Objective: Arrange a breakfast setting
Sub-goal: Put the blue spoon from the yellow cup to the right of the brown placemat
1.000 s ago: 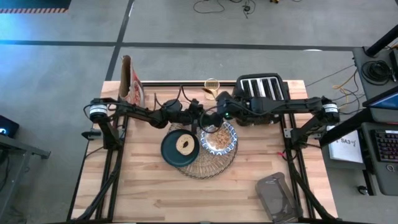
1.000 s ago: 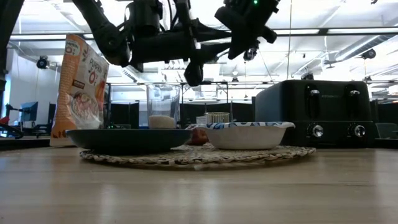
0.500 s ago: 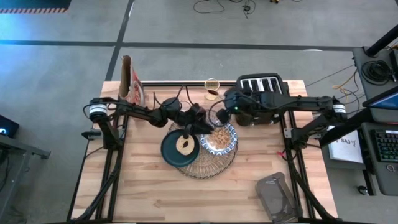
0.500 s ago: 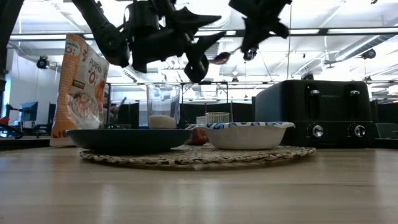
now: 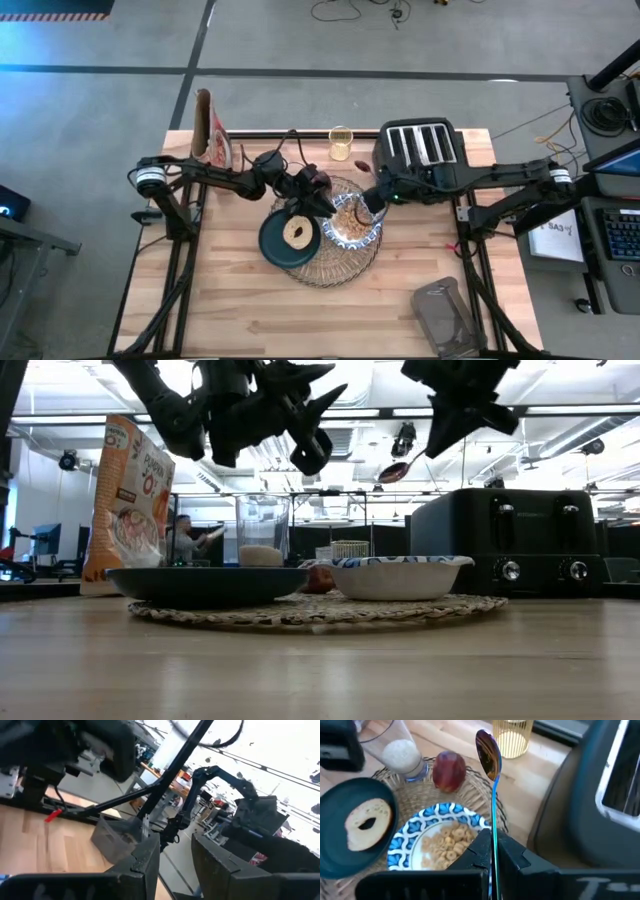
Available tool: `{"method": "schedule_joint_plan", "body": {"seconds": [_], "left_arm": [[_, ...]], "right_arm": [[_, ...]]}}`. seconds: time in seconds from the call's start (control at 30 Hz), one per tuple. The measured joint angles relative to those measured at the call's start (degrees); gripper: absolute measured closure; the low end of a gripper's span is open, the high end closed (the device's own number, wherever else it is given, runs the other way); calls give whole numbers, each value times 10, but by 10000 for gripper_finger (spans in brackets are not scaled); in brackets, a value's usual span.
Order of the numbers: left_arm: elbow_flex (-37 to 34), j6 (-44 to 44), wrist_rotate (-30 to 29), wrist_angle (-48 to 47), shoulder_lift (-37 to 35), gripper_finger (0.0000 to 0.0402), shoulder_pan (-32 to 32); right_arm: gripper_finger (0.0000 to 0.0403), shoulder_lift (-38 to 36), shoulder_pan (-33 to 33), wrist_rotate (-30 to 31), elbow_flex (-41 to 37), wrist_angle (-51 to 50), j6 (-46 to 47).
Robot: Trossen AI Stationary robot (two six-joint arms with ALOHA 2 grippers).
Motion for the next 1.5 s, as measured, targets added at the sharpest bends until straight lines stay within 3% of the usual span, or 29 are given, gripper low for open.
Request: {"method": "schedule_joint_plan", "body": {"seconds": [0.33, 0.43, 0.67, 0.87, 1.03, 1.27, 1.5], "left_arm": [[-4, 17, 10, -3, -59, 306, 19], [-4, 32, 23, -22, -84, 306, 27], [-4, 95, 23, -127, -161, 306, 71], [-4, 173, 18, -266, -234, 306, 106], [-4, 242, -43, -398, -295, 306, 120], [-4, 329, -184, -562, -380, 306, 120], [-4, 347, -197, -607, -454, 306, 120]], "right_arm": [[395, -56, 81, 3, -96, 2, 200], [395, -67, 121, 32, -129, 14, 277], [395, -67, 212, 126, -175, 31, 446], [395, -50, 255, 135, -206, 68, 531], [394, -45, 288, 132, -223, 72, 617], [394, -35, 318, 149, -239, 28, 752], [394, -1, 316, 138, -250, 26, 793]]}}
